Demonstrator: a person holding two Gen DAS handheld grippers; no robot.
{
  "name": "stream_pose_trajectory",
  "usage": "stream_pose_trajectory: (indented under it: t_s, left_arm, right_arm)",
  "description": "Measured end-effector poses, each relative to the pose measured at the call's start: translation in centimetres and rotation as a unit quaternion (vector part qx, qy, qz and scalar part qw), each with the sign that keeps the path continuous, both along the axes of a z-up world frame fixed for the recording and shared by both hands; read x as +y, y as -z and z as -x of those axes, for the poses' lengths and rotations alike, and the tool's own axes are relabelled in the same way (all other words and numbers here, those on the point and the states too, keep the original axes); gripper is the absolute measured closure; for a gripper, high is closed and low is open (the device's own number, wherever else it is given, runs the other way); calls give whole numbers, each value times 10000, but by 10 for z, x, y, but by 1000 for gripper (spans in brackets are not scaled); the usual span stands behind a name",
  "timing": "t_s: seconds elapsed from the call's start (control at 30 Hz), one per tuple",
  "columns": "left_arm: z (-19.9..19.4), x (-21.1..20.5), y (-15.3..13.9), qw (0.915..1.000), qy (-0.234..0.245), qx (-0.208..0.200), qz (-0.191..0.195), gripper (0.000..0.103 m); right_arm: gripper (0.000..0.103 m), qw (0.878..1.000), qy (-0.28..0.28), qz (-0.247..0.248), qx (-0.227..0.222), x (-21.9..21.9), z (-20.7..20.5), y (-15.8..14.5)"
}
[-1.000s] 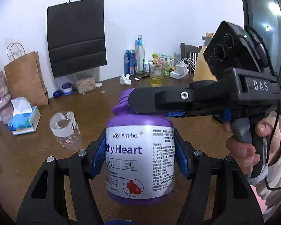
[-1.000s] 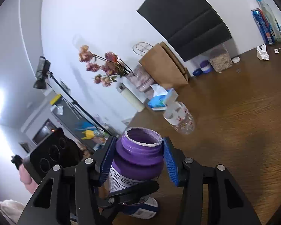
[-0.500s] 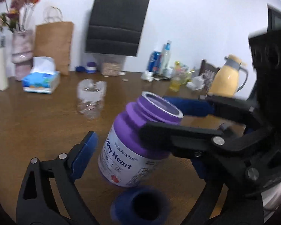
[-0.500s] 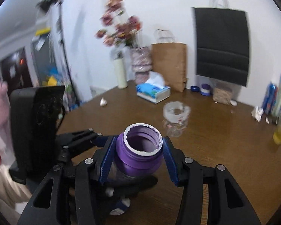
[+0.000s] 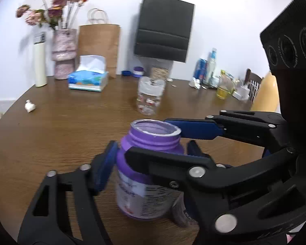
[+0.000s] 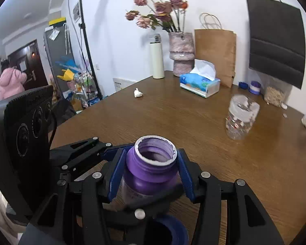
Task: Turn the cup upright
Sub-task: 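Grip the purple bottle's rim with the right tool while the left tool holds its body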
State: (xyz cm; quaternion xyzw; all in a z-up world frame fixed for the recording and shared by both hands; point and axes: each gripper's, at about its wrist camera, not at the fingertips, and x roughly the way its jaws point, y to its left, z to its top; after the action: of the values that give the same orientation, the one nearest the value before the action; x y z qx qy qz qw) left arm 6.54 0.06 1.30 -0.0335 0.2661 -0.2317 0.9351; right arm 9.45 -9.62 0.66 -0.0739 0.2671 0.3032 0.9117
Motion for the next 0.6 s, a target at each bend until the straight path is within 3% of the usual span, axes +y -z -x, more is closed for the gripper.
stream_pose_trajectory:
  t_s: [0.17, 0.33, 0.43, 0.6]
  left_arm:
    - [3, 29, 7, 9998, -197, 54, 86, 43]
    - [2, 44, 12, 9989, -409, -22, -210, 43]
    - [-1, 62, 14, 9984, -552, 100, -52, 43]
    - [-5, 73, 10, 9965, -766, 109, -325, 43]
  right_arm:
    - [48, 9996, -212, 195, 37, 31, 0, 3]
    - [48, 9975, -416, 574, 6, 59, 1, 6]
    - [48, 9974, -596, 377, 121, 67, -6, 10]
    - [45, 9943, -1011, 261, 216, 81, -18, 12]
